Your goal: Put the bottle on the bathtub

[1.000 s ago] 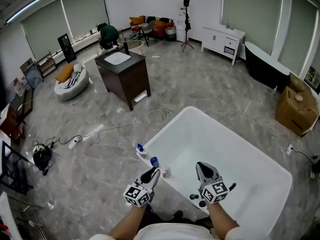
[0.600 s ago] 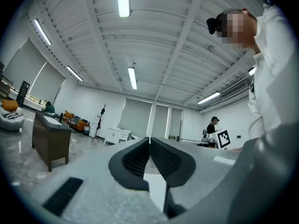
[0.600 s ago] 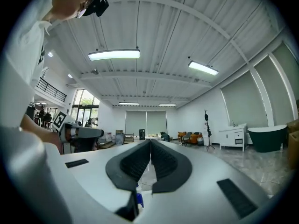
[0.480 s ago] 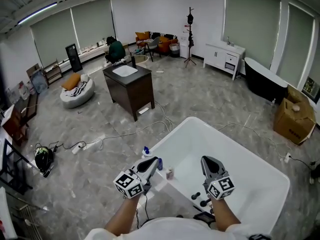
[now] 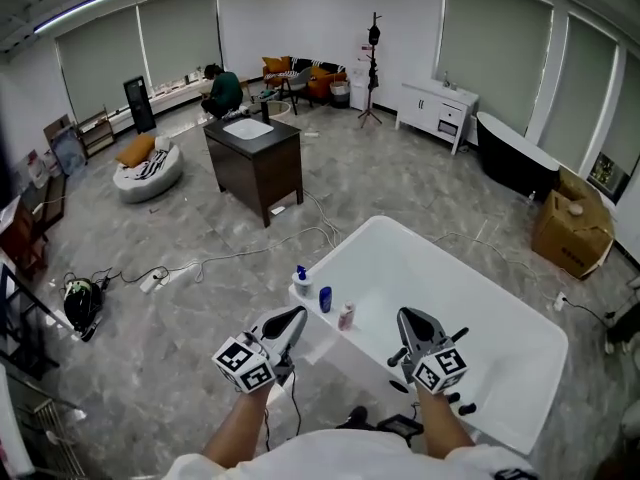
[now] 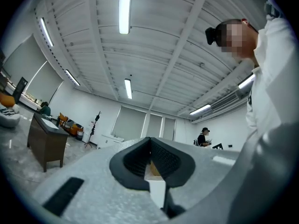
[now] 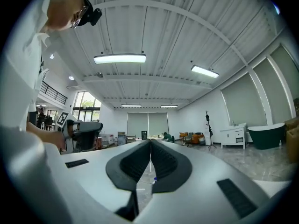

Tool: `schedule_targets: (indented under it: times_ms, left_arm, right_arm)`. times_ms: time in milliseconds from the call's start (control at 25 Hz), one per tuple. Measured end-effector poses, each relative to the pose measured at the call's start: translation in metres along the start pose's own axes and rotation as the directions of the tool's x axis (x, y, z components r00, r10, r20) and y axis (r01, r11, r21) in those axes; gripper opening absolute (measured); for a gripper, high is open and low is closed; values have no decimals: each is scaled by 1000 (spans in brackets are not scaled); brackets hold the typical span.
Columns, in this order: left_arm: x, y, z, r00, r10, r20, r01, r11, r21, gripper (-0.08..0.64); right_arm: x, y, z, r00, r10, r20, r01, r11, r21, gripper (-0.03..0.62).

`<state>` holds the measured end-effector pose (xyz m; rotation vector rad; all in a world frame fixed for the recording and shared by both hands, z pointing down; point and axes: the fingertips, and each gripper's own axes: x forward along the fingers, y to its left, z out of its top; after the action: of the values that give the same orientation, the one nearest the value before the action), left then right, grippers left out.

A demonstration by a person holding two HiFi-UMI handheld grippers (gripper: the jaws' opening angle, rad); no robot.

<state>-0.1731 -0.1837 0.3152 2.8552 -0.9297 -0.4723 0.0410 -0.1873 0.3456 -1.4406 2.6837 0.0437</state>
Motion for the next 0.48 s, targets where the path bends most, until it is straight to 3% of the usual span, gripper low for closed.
schedule_targets:
  times_ms: [200, 480]
  left_arm:
    - [-73, -25, -4, 1000, 24, 13, -23, 999, -38, 17]
    - [-125, -63, -19, 999, 36, 6, -36, 995, -91, 17]
  right_arm:
    - [-36, 67, -21, 999, 43, -15, -42, 999, 25, 14]
    - [-68, 117, -43, 994, 68, -90, -65, 997, 38, 14]
